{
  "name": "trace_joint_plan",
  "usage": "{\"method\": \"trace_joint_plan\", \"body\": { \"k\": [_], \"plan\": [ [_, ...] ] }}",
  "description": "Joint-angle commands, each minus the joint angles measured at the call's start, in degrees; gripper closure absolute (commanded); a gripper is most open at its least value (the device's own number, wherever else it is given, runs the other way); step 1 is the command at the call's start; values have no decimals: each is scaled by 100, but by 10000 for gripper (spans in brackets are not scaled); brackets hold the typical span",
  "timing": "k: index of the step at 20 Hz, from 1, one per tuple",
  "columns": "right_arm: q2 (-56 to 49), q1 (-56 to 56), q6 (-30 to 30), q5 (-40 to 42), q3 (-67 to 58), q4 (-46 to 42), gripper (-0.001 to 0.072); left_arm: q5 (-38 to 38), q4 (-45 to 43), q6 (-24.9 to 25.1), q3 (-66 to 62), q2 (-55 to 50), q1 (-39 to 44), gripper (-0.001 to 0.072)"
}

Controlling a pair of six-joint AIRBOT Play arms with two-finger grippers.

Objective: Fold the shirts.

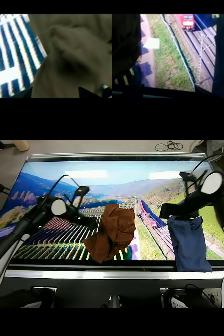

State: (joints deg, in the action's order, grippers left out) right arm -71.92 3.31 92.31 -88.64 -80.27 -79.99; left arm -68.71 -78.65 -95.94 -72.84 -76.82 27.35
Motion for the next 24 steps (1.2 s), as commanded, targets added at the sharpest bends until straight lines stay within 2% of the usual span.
{"method": "trace_joint_plan", "body": {
  "k": [1,3,6,8,11,14,15,17,19,22,24],
  "plan": [
    [-326,2,-518,74,833,809,41,-468,142,144,999,474,-855,-4],
    [-483,2,-538,337,1239,1021,41,-55,1036,197,2000,529,-1117,-4],
    [-699,2,-691,678,1512,1377,41,1244,2199,297,2922,485,-1025,-3],
    [-863,2,-688,933,1528,1563,40,1770,2450,293,3154,361,-892,15],
    [-1224,7,-691,1082,1528,1991,38,1950,2750,295,3161,-66,-715,17],
    [-1545,7,-804,918,1530,2223,30,2221,2990,291,3161,-334,-579,257],
    [-1596,7,-820,887,1530,2238,30,2308,3010,291,3161,-348,-575,358],
    [-1611,11,-822,942,1530,2243,30,2376,3008,326,3117,-339,-586,676],
    [-1611,63,-946,1049,1547,2312,29,2376,3005,592,2999,-295,-586,679],
    [-1615,321,-1019,1351,1779,2472,20,2378,2826,599,2844,-85,-586,680],
    [-1635,595,-1316,1464,1947,2806,20,2378,2734,599,2828,94,-586,681]
  ]
}}
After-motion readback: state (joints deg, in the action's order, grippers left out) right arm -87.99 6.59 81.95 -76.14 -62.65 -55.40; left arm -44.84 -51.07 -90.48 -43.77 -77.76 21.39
